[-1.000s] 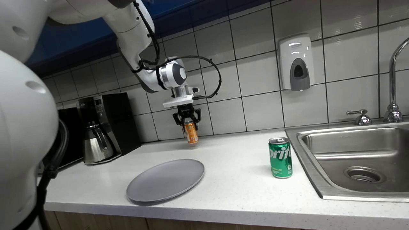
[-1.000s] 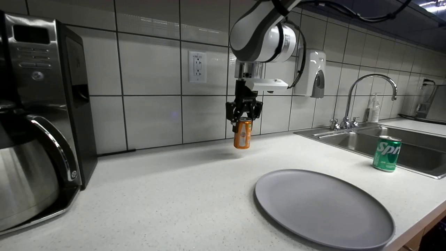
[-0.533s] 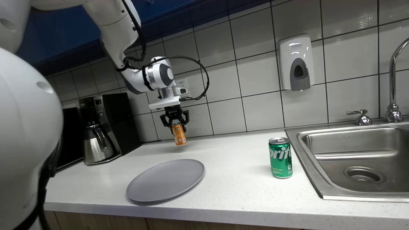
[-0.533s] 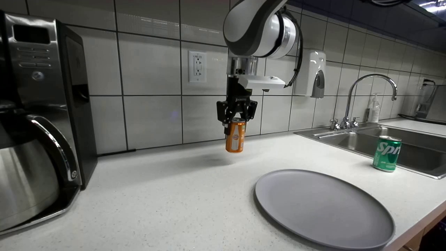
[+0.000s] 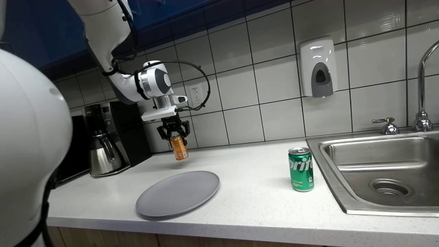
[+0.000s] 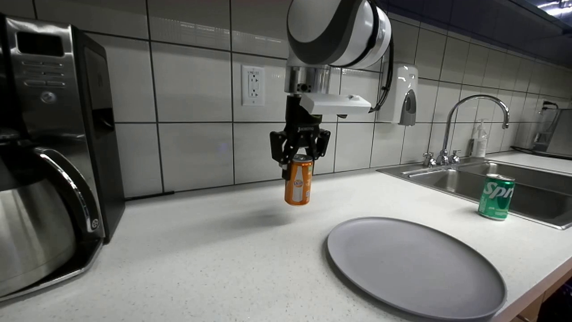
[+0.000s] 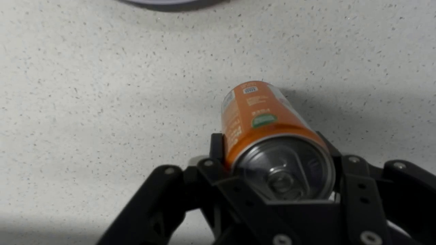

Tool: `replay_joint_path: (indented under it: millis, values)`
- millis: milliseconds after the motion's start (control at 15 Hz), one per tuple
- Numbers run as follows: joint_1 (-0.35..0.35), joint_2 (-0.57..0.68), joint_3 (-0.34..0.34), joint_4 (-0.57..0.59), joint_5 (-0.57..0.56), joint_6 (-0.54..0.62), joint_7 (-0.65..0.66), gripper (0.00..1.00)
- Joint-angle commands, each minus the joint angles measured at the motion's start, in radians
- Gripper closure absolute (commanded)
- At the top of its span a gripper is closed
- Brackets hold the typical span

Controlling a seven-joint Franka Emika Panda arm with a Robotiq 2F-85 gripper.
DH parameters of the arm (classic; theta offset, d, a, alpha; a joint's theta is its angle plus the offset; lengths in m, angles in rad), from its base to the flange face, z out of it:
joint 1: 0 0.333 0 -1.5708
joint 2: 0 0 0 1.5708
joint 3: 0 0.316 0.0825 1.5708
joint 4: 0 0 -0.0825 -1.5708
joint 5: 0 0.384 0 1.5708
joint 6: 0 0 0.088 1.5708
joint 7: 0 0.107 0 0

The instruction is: Put the cans on the grey plate

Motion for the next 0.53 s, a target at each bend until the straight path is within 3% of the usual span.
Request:
replay_joint_path:
  millis: [0,467]
  values:
    - [0.010,-0.106,0.010,-0.117,-0.044,0.034,0.092,0.62]
    - [0.015,-0.226,0.031,-0.254,-0.084,0.039,0.208,0.62]
